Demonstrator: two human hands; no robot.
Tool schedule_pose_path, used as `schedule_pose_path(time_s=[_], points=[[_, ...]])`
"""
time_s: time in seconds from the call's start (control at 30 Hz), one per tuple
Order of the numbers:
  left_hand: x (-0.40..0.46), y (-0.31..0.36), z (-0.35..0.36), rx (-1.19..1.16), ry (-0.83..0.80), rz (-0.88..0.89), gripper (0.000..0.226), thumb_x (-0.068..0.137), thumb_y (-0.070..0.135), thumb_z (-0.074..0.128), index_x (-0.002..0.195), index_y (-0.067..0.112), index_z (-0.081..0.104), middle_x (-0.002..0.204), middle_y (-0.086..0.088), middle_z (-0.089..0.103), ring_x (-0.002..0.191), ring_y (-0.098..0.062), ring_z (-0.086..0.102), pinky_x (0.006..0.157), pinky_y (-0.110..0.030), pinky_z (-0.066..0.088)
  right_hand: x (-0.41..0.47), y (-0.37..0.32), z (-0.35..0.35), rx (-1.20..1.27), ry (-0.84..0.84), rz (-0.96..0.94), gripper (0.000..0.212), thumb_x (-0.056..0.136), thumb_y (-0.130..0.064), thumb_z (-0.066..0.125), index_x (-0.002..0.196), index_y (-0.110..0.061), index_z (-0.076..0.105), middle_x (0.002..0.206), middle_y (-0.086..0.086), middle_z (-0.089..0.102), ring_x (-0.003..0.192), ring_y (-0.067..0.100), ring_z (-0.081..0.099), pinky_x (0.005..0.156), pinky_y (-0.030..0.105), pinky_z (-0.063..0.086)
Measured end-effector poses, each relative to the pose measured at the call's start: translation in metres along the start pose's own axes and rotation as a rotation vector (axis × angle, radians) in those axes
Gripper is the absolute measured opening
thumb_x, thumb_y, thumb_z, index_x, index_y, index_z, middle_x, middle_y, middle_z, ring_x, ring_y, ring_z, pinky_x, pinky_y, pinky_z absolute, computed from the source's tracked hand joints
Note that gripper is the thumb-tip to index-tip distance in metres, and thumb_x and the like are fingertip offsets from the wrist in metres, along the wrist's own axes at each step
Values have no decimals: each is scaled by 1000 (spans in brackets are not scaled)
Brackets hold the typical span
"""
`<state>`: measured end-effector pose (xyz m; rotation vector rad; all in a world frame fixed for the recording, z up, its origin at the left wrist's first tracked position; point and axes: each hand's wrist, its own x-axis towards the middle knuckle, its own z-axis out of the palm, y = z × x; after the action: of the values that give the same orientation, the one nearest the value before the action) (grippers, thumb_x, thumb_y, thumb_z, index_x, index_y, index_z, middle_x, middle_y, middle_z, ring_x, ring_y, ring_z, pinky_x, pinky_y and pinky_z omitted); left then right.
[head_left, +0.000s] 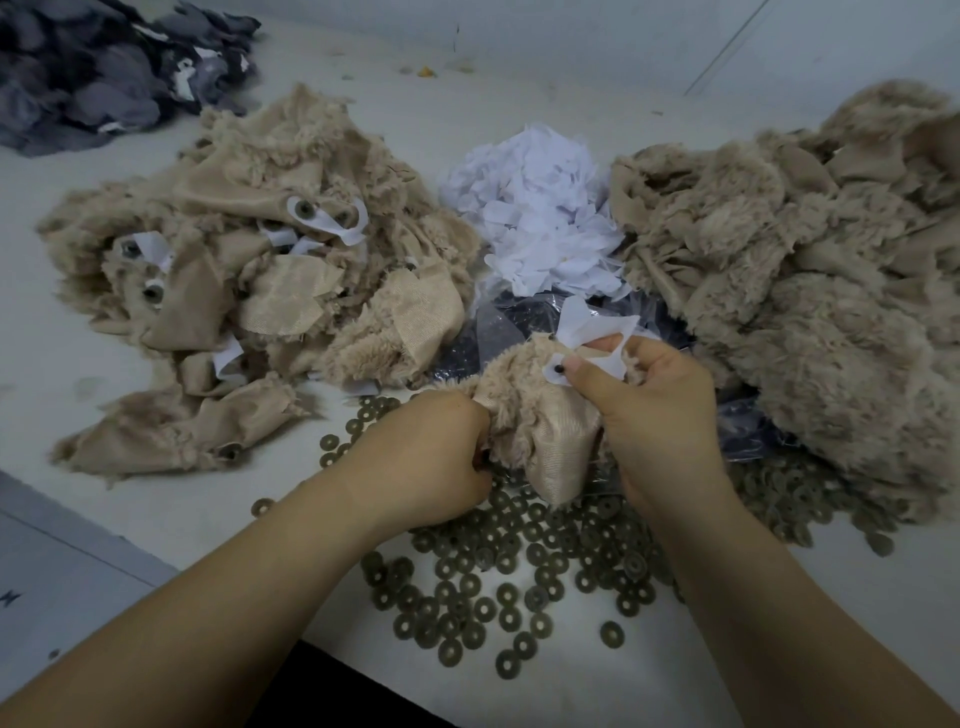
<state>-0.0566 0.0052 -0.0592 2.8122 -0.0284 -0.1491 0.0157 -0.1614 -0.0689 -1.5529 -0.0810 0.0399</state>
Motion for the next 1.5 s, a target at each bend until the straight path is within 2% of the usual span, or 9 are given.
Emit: schedule_pose_path(time_s=[0.23,0.4,0.57,0.63,0.73,0.83,1.23,1.37,1.5], points=[[-1,3,6,33,21,15,19,81,8,67,70,14,53,70,3,51,65,-12,51,55,-30,47,-2,-2,2,-21,-6,-12,9,79,-13,82,84,-15,75,84,9,77,75,35,70,75,60,57],[-5,7,7,55,76,74,34,78,5,57,61,21,32,65,6,38,57,-7,40,45,-22,27,-5,-5,1,-42,-14,-20,8,80,-12,82,82,-15,75,83,9,76,72,23,65,75,54,58],[-8,6,-4,84,136,105,29,85,9,53,62,18,38,67,4,42,64,-14,47,58,-30,43,-6,-8,1,-65,-13,-36,8,80,-10,81,83,-14,75,80,3,77,73,17,71,72,42,62],[-8,7,-17,-18,204,113,23,86,10,56,64,15,55,63,4,53,61,-13,52,60,-26,48,-6,-9,1,-87,-6,-45,11,80,-9,81,88,-13,75,81,-1,77,77,15,73,73,36,62],[-9,19,-29,-452,319,79,17,86,13,67,72,23,70,64,10,65,58,1,60,53,-10,45,-8,-9,3,-122,1,-73,15,78,-10,82,91,-13,74,81,-3,77,77,16,74,70,32,62],[-2,33,-22,-753,410,43,21,86,10,71,75,28,71,66,15,68,55,2,61,54,-15,50,-11,-11,5,-134,-21,-93,16,78,-11,82,91,-13,75,81,-4,77,74,11,74,66,27,60],[13,31,-3,-997,509,-48,26,84,1,72,77,25,72,62,2,70,49,-11,64,49,-23,54,-13,-11,5,-166,-13,-87,14,83,-10,79,95,-16,74,83,-5,77,77,8,74,69,26,61],[10,33,0,-770,640,85,25,84,1,71,88,24,78,80,13,74,73,2,68,69,-21,57,-13,-12,6,-197,5,-118,13,83,-10,77,94,-16,74,84,-6,76,78,7,73,73,28,61],[9,31,4,-461,747,201,15,83,5,73,93,14,79,88,4,74,84,-5,66,82,-29,55,-14,-13,5,-62,-22,-36,11,84,-4,75,89,-14,73,84,2,77,81,17,75,77,37,62]])
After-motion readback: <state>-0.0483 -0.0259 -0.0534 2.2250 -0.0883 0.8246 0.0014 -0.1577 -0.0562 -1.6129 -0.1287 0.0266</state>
